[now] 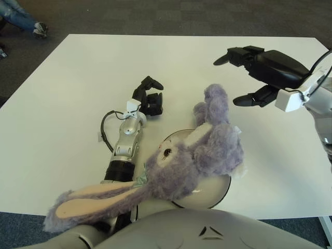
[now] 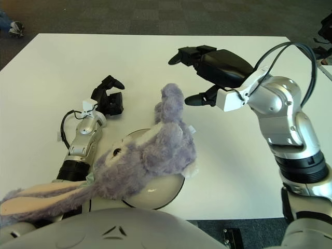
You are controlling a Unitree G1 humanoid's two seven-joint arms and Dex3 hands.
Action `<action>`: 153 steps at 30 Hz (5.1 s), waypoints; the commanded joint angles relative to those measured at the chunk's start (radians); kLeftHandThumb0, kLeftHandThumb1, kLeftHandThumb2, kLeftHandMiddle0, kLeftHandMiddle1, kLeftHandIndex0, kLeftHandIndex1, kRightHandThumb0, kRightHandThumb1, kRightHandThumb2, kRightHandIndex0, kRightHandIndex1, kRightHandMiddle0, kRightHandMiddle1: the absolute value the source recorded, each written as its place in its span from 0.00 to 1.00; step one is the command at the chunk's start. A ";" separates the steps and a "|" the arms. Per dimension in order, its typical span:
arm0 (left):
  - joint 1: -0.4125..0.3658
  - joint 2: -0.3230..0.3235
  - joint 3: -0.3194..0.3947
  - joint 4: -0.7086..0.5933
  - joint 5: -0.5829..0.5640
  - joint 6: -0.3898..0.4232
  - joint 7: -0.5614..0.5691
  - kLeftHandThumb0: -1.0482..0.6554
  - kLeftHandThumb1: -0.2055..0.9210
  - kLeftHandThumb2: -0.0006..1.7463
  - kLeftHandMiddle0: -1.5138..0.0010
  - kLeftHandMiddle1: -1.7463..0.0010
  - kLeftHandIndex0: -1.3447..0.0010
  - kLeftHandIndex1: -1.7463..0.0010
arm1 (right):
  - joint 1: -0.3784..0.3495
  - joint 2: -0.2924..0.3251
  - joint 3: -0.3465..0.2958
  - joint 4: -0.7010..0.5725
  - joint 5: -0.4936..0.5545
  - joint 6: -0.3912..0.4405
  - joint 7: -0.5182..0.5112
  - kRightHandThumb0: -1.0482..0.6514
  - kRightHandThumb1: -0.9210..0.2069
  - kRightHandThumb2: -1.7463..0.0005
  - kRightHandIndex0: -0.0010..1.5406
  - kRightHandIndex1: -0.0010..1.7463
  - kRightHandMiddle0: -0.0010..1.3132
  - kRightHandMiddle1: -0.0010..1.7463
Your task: Put the doll into the plate.
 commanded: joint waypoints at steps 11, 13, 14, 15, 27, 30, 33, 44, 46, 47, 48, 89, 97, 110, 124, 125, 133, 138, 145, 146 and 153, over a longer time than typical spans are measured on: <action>-0.011 0.026 0.014 0.015 -0.019 -0.001 -0.026 0.36 0.60 0.64 0.26 0.00 0.64 0.00 | 0.012 0.090 -0.026 0.061 -0.037 -0.065 -0.138 0.30 0.41 0.47 0.13 0.08 0.00 0.53; -0.009 0.027 0.013 0.013 -0.018 0.000 -0.024 0.36 0.60 0.64 0.26 0.00 0.64 0.00 | 0.009 0.097 -0.024 0.089 -0.032 -0.081 -0.149 0.29 0.41 0.48 0.13 0.09 0.00 0.52; -0.010 0.029 0.013 0.014 -0.018 -0.001 -0.024 0.36 0.60 0.64 0.26 0.00 0.64 0.00 | 0.007 0.100 -0.021 0.096 -0.032 -0.084 -0.151 0.28 0.40 0.48 0.13 0.09 0.00 0.52; -0.010 0.030 0.013 0.015 -0.017 -0.002 -0.024 0.36 0.60 0.64 0.26 0.00 0.64 0.00 | 0.006 0.103 -0.019 0.098 -0.030 -0.082 -0.149 0.28 0.40 0.49 0.12 0.09 0.00 0.52; -0.020 0.042 0.032 0.051 -0.045 -0.051 -0.047 0.36 0.59 0.65 0.25 0.00 0.63 0.00 | 0.031 0.164 -0.013 0.100 -0.081 0.051 -0.162 0.25 0.37 0.52 0.15 0.11 0.00 0.51; -0.025 0.043 0.043 0.073 -0.061 -0.078 -0.061 0.36 0.59 0.65 0.24 0.00 0.63 0.00 | 0.031 0.199 -0.016 0.121 -0.085 0.094 -0.186 0.25 0.37 0.52 0.16 0.12 0.00 0.51; -0.030 0.045 0.052 0.089 -0.072 -0.098 -0.069 0.36 0.58 0.66 0.24 0.00 0.62 0.00 | 0.016 0.216 -0.017 0.214 -0.088 0.086 -0.230 0.25 0.36 0.53 0.16 0.13 0.00 0.51; -0.050 0.062 0.078 0.132 -0.076 -0.127 -0.069 0.36 0.59 0.65 0.22 0.00 0.63 0.00 | 0.018 0.303 -0.056 0.303 -0.061 0.118 -0.366 0.23 0.33 0.55 0.13 0.28 0.00 0.62; -0.053 0.065 0.080 0.137 -0.074 -0.130 -0.067 0.36 0.59 0.65 0.21 0.00 0.63 0.00 | 0.021 0.311 -0.061 0.303 -0.056 0.127 -0.376 0.23 0.31 0.55 0.12 0.35 0.00 0.65; -0.053 0.066 0.082 0.139 -0.075 -0.131 -0.067 0.36 0.59 0.65 0.21 0.00 0.63 0.00 | 0.022 0.314 -0.061 0.302 -0.056 0.131 -0.379 0.23 0.30 0.55 0.12 0.36 0.00 0.65; -0.055 0.068 0.084 0.142 -0.075 -0.132 -0.066 0.36 0.60 0.65 0.21 0.00 0.63 0.00 | 0.025 0.325 -0.073 0.310 -0.039 0.136 -0.385 0.23 0.30 0.55 0.12 0.38 0.00 0.66; -0.057 0.076 0.108 0.137 -0.055 -0.131 -0.009 0.36 0.60 0.64 0.22 0.00 0.64 0.00 | -0.007 0.594 -0.270 0.694 0.570 0.040 -0.331 0.61 0.47 0.33 0.35 0.89 0.35 1.00; -0.056 0.075 0.109 0.135 -0.059 -0.134 -0.011 0.36 0.60 0.64 0.22 0.00 0.64 0.00 | -0.002 0.608 -0.269 0.757 0.577 -0.006 -0.320 0.61 0.49 0.31 0.38 0.89 0.35 1.00; -0.048 0.074 0.109 0.127 -0.065 -0.137 -0.018 0.36 0.60 0.65 0.21 0.00 0.63 0.00 | -0.007 0.633 -0.274 0.864 0.580 -0.069 -0.324 0.61 0.64 0.18 0.46 0.95 0.38 1.00; -0.040 0.071 0.106 0.123 -0.066 -0.150 -0.019 0.36 0.59 0.65 0.20 0.00 0.63 0.00 | -0.002 0.651 -0.286 0.877 0.612 -0.019 -0.333 0.61 0.91 0.01 0.59 1.00 0.60 0.90; -0.039 0.070 0.106 0.123 -0.065 -0.151 -0.018 0.36 0.59 0.65 0.20 0.00 0.63 0.00 | -0.001 0.652 -0.287 0.878 0.615 -0.018 -0.333 0.61 0.92 0.01 0.60 1.00 0.62 0.89; -0.038 0.068 0.106 0.126 -0.062 -0.162 -0.012 0.36 0.59 0.65 0.21 0.00 0.63 0.00 | 0.010 0.660 -0.289 0.880 0.626 -0.020 -0.332 0.61 0.89 0.00 0.58 1.00 0.56 0.97; -0.035 0.057 0.110 0.128 -0.061 -0.181 0.004 0.36 0.59 0.66 0.21 0.00 0.62 0.00 | 0.027 0.676 -0.291 0.865 0.634 -0.024 -0.338 0.61 0.88 0.00 0.58 0.98 0.53 0.99; -0.034 0.052 0.108 0.126 -0.047 -0.186 0.035 0.36 0.57 0.67 0.21 0.00 0.62 0.00 | 0.039 0.696 -0.303 0.851 0.670 -0.008 -0.323 0.61 0.89 0.00 0.60 0.96 0.53 1.00; -0.033 0.052 0.108 0.126 -0.045 -0.185 0.038 0.36 0.57 0.67 0.21 0.00 0.61 0.00 | 0.039 0.698 -0.304 0.853 0.676 -0.008 -0.318 0.61 0.89 0.00 0.60 0.96 0.53 1.00; -0.032 0.052 0.105 0.122 -0.038 -0.180 0.045 0.36 0.57 0.67 0.21 0.00 0.61 0.00 | 0.041 0.695 -0.307 0.861 0.697 -0.002 -0.291 0.61 0.89 0.00 0.60 0.97 0.53 1.00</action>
